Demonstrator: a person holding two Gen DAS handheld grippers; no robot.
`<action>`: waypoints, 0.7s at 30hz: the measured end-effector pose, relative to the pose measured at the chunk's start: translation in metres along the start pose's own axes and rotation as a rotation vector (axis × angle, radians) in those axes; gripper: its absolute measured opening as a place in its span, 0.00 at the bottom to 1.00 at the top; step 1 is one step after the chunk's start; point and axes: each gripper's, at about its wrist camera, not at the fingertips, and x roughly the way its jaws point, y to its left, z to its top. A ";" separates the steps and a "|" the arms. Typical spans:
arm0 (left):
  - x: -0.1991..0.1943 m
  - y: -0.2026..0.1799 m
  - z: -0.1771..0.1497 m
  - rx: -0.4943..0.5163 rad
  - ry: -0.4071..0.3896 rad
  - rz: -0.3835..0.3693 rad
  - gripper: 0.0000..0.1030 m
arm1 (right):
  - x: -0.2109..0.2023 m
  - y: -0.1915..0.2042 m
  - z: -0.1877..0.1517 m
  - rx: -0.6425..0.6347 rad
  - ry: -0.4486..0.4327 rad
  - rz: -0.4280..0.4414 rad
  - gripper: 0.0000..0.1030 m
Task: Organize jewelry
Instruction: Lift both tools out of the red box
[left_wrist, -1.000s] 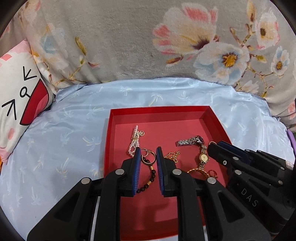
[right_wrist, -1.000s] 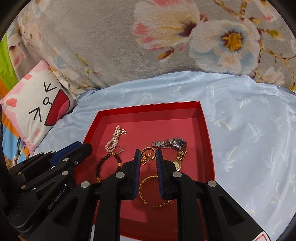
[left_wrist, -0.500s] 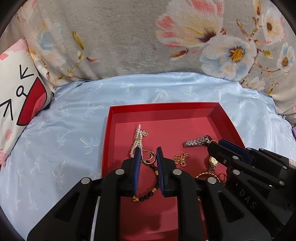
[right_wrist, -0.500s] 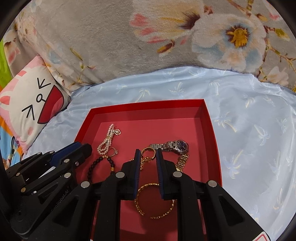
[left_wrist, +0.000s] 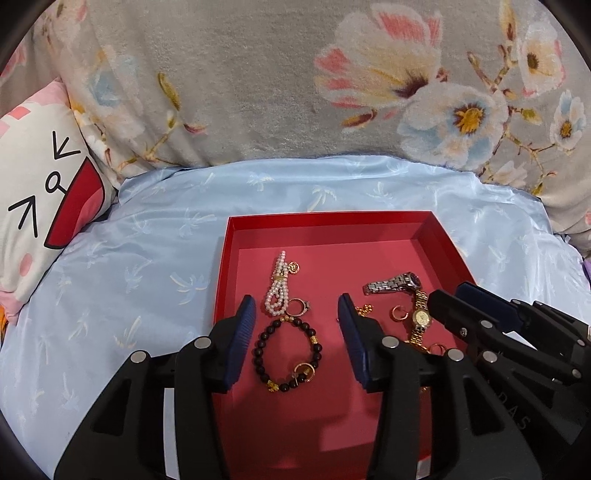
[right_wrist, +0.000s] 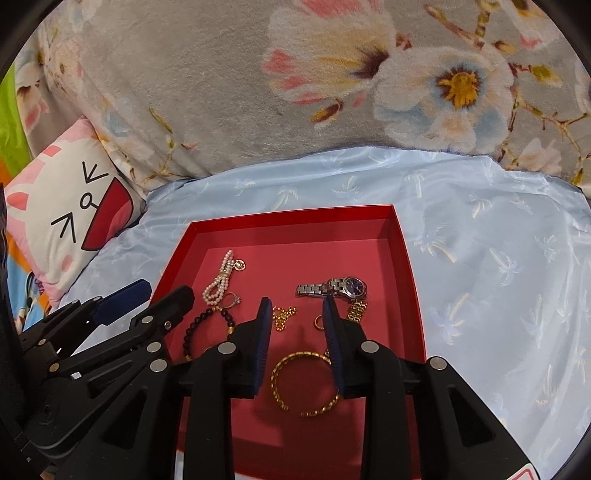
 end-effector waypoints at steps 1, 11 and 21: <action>-0.003 -0.001 -0.001 0.003 -0.002 -0.001 0.43 | -0.006 0.001 -0.002 -0.005 -0.006 -0.004 0.29; -0.057 -0.010 -0.023 0.025 -0.036 -0.020 0.43 | -0.065 0.009 -0.037 -0.003 -0.050 -0.025 0.34; -0.096 -0.017 -0.060 0.037 -0.033 -0.015 0.43 | -0.106 0.011 -0.079 0.007 -0.057 -0.061 0.43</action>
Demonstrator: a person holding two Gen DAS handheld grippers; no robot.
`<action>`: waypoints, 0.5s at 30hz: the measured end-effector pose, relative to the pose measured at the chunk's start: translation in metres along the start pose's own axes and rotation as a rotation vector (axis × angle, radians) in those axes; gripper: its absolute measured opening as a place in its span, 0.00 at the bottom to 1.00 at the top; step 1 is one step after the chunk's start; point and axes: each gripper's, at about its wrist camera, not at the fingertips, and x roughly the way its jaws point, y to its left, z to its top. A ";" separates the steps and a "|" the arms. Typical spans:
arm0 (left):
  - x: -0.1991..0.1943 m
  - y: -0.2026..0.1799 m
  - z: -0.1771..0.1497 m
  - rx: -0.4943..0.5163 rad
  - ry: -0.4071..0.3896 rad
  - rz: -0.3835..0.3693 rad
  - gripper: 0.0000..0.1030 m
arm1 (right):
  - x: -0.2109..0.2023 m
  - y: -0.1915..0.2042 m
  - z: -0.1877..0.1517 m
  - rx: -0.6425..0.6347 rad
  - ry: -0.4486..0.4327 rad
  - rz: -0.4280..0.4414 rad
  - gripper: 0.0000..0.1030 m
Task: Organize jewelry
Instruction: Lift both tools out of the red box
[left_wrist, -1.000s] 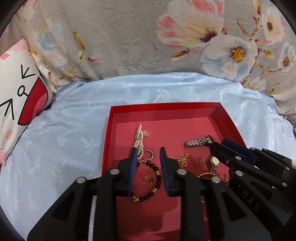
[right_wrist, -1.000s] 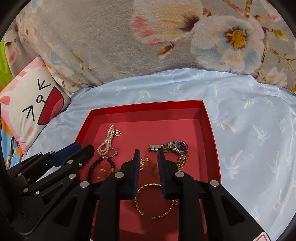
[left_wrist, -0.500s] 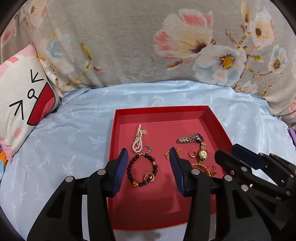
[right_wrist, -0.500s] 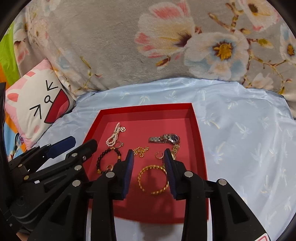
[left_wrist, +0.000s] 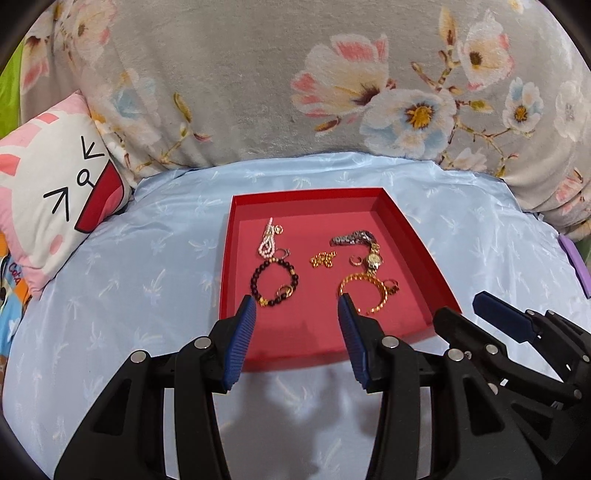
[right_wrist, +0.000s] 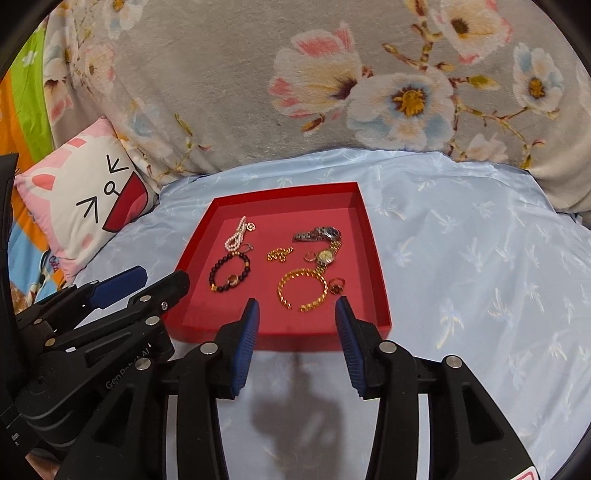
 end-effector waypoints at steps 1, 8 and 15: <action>-0.003 -0.001 -0.003 0.003 0.001 0.001 0.43 | -0.004 0.000 -0.005 0.001 0.000 -0.003 0.44; -0.018 -0.001 -0.028 -0.003 0.009 0.012 0.43 | -0.022 0.004 -0.033 -0.004 -0.004 -0.029 0.51; -0.024 -0.001 -0.050 0.000 0.010 0.026 0.46 | -0.029 0.004 -0.057 0.005 0.007 -0.038 0.54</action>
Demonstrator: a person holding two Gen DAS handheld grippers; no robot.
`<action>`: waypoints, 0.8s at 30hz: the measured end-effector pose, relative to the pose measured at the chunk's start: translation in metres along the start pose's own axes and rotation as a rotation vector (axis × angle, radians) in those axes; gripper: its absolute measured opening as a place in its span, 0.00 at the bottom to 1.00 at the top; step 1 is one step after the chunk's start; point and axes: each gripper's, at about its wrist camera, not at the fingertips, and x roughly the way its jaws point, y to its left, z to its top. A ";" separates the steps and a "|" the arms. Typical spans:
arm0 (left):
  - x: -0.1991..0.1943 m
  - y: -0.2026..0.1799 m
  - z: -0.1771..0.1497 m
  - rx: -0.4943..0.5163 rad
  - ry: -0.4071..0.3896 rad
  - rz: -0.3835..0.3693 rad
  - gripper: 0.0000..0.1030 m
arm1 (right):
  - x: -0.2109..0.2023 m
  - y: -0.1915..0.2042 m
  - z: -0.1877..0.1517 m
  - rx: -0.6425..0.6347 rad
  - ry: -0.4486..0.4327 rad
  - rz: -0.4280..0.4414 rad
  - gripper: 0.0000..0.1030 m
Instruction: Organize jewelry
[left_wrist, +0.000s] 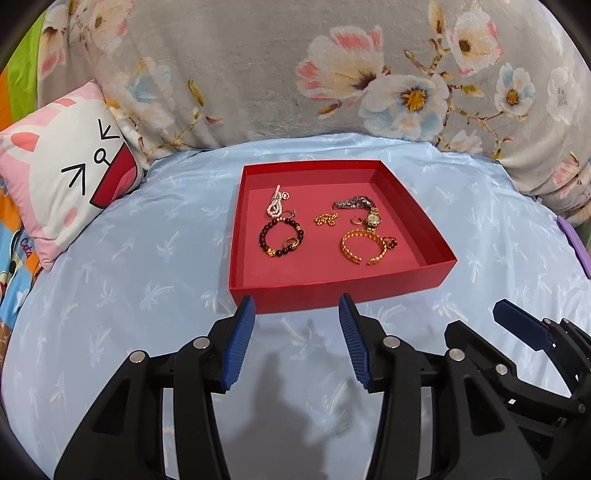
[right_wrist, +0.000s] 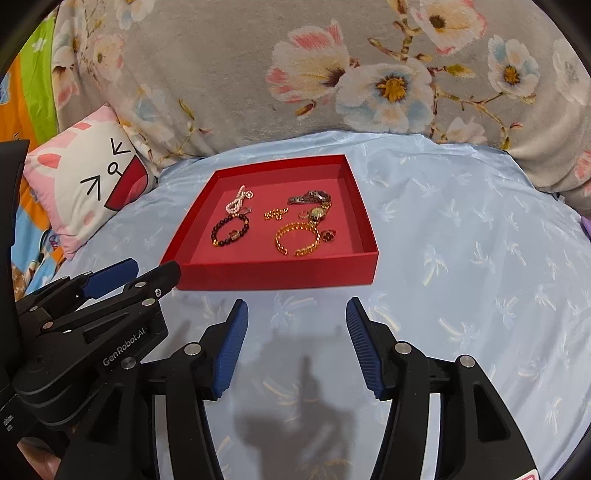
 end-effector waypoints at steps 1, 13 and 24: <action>-0.001 0.000 -0.003 0.000 -0.003 0.009 0.49 | 0.000 0.000 -0.003 0.000 0.001 -0.004 0.54; 0.003 -0.001 -0.030 -0.004 -0.018 0.027 0.51 | 0.001 0.000 -0.026 -0.002 -0.007 -0.053 0.58; 0.018 -0.002 -0.048 -0.006 -0.020 0.054 0.60 | 0.016 -0.006 -0.040 0.005 0.016 -0.082 0.59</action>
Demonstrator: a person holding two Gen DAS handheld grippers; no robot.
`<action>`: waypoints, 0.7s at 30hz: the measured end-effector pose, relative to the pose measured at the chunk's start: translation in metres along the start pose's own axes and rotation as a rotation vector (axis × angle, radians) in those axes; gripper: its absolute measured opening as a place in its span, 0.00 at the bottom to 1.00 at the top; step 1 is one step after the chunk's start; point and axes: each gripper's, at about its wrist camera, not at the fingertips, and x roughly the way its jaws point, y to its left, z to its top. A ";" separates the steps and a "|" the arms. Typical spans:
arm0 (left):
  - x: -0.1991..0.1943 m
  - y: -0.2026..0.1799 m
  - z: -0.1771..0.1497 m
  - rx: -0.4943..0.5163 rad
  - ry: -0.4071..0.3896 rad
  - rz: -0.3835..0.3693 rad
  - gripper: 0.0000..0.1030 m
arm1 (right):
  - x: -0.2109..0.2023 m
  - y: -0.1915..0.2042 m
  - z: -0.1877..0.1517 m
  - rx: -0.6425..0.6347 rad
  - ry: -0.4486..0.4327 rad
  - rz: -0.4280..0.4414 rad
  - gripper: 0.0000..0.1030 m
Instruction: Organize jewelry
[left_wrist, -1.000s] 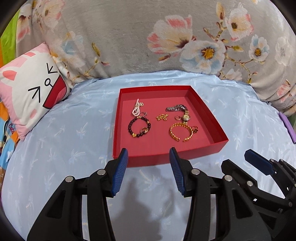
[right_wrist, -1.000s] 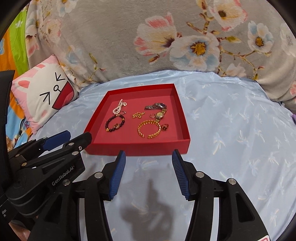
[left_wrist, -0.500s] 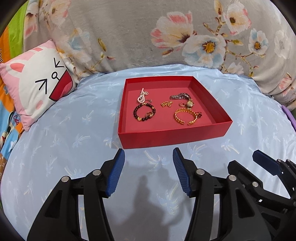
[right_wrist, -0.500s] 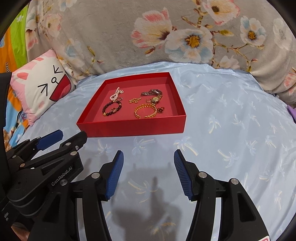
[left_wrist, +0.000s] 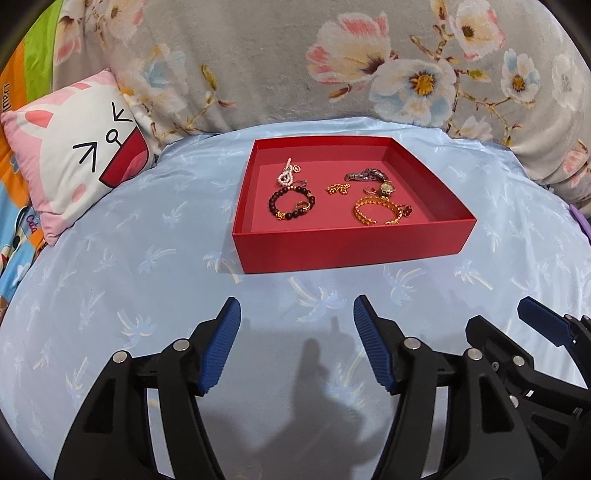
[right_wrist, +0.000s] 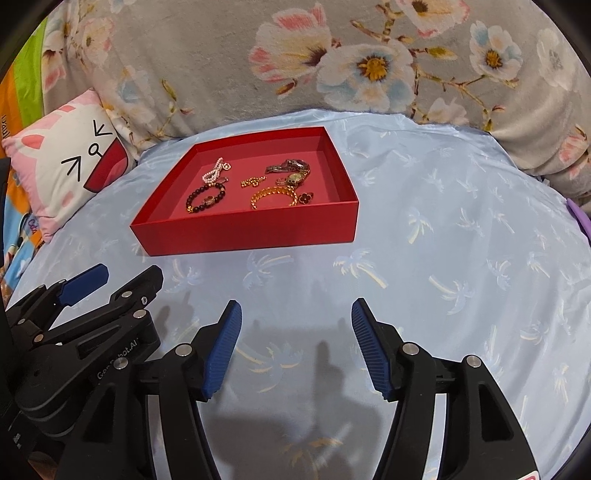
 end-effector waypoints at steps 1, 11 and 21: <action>0.001 -0.001 0.000 0.002 -0.001 0.003 0.60 | 0.001 0.000 -0.001 0.000 0.001 -0.001 0.59; 0.014 -0.005 -0.008 0.009 -0.006 0.034 0.60 | 0.015 0.004 -0.012 -0.041 -0.017 -0.067 0.60; 0.014 -0.011 -0.008 0.034 -0.017 0.055 0.61 | 0.023 -0.006 -0.018 0.007 0.012 -0.073 0.64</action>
